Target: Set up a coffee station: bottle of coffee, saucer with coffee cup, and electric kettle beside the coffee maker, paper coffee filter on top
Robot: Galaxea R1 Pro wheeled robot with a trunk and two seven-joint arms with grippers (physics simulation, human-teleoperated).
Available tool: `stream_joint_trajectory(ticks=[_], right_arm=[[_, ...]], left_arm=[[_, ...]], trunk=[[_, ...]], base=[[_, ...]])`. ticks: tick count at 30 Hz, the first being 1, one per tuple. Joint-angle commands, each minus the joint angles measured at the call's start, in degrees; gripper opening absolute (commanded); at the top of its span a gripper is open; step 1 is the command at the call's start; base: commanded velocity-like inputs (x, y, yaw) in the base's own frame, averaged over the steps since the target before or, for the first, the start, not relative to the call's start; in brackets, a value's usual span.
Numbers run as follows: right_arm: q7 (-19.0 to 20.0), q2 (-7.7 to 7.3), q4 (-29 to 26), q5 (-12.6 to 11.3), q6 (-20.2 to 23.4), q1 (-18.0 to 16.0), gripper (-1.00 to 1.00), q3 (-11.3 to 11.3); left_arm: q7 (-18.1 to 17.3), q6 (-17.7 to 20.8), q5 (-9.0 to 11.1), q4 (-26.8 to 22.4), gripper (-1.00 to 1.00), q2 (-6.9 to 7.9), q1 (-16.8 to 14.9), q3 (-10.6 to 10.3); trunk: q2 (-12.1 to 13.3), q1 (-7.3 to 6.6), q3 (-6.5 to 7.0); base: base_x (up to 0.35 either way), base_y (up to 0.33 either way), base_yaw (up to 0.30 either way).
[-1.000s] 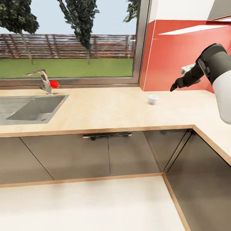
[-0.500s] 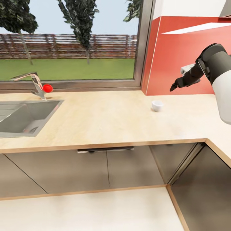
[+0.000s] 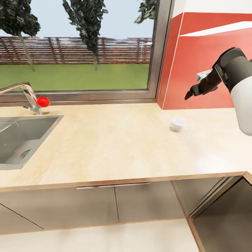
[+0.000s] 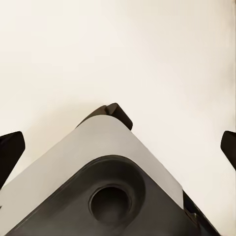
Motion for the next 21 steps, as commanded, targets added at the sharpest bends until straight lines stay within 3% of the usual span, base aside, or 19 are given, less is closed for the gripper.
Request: stream_joint_trajectory(ticks=[1, 11, 21], right_arm=[[0.53, 0.00, -0.06, 0.60, 0.12, 0.00, 1.00, -0.20], [0.48, -0.04, 0.04, 0.60, 0.12, 1.04, 1.00, -0.20], [0.36, -0.29, 0.09, 0.68, -0.21, 3.51, 1.00, -0.20]], left_arm=[[-0.28, 0.05, 0.31, -0.05, 1.00, -0.02, 0.02, 0.18], [-0.28, -0.07, 0.30, -0.05, 1.00, -0.02, 0.02, 0.21], [-0.28, -0.04, 0.30, -0.05, 1.00, 0.01, 0.02, 0.21]], trunk=[[-0.02, 0.03, -0.04], [-0.02, 0.03, -0.04], [-0.02, 0.03, -0.04]], base=[[0.242, 0.000, 0.000], [0.117, 0.000, 0.000], [0.026, 0.000, 0.000]])
